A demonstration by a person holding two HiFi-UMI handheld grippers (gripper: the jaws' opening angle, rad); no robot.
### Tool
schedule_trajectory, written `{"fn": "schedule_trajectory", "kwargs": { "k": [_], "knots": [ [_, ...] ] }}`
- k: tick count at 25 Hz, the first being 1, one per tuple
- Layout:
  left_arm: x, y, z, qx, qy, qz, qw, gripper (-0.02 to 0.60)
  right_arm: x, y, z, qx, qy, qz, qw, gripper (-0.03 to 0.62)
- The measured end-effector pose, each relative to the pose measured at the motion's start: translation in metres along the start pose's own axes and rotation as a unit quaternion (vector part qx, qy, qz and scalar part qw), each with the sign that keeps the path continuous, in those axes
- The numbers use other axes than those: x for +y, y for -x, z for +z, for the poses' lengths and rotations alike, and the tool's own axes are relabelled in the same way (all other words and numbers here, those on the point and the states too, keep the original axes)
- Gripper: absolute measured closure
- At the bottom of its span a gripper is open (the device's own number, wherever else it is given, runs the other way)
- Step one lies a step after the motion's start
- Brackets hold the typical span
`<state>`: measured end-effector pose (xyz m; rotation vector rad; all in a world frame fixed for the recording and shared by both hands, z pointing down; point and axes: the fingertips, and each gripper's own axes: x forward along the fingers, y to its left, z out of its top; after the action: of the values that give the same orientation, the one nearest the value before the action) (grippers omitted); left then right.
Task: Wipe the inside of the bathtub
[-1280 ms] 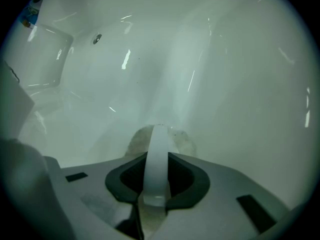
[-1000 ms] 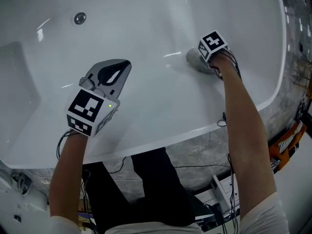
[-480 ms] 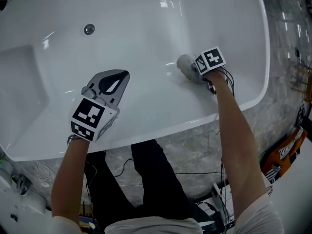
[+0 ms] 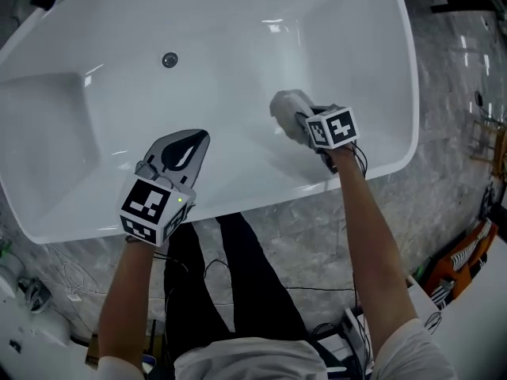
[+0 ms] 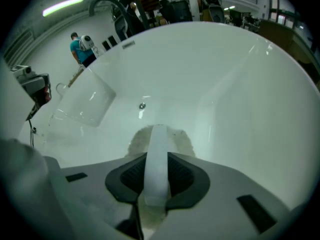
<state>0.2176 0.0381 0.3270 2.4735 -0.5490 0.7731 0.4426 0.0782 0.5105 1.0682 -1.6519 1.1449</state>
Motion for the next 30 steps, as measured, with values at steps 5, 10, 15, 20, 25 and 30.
{"fn": "schedule_trajectory", "kwargs": {
  "k": [5, 10, 15, 20, 25, 30],
  "knots": [
    [-0.010, 0.062, 0.030, -0.019, 0.012, 0.006, 0.9997, 0.569, 0.078, 0.059, 0.033, -0.091, -0.017, 0.029, 0.995, 0.502],
    [-0.023, 0.112, 0.043, -0.040, 0.029, 0.003, 0.9988, 0.569, 0.143, 0.114, 0.054, -0.166, -0.047, 0.038, 0.984, 0.502],
    [-0.034, 0.175, 0.043, -0.050, 0.045, 0.006, 0.9977, 0.569, 0.213, 0.180, 0.066, -0.242, -0.071, 0.048, 0.966, 0.502],
    [-0.036, 0.238, 0.049, -0.066, 0.032, 0.014, 0.9972, 0.569, 0.277, 0.243, 0.083, -0.300, -0.063, 0.049, 0.951, 0.502],
    [-0.053, 0.302, 0.068, -0.107, 0.018, 0.020, 0.9939, 0.569, 0.332, 0.316, 0.092, -0.357, -0.047, 0.048, 0.932, 0.502],
    [-0.071, 0.362, 0.073, -0.150, 0.011, 0.026, 0.9882, 0.569, 0.384, 0.382, 0.088, -0.421, -0.034, 0.038, 0.905, 0.500]
  ]
}}
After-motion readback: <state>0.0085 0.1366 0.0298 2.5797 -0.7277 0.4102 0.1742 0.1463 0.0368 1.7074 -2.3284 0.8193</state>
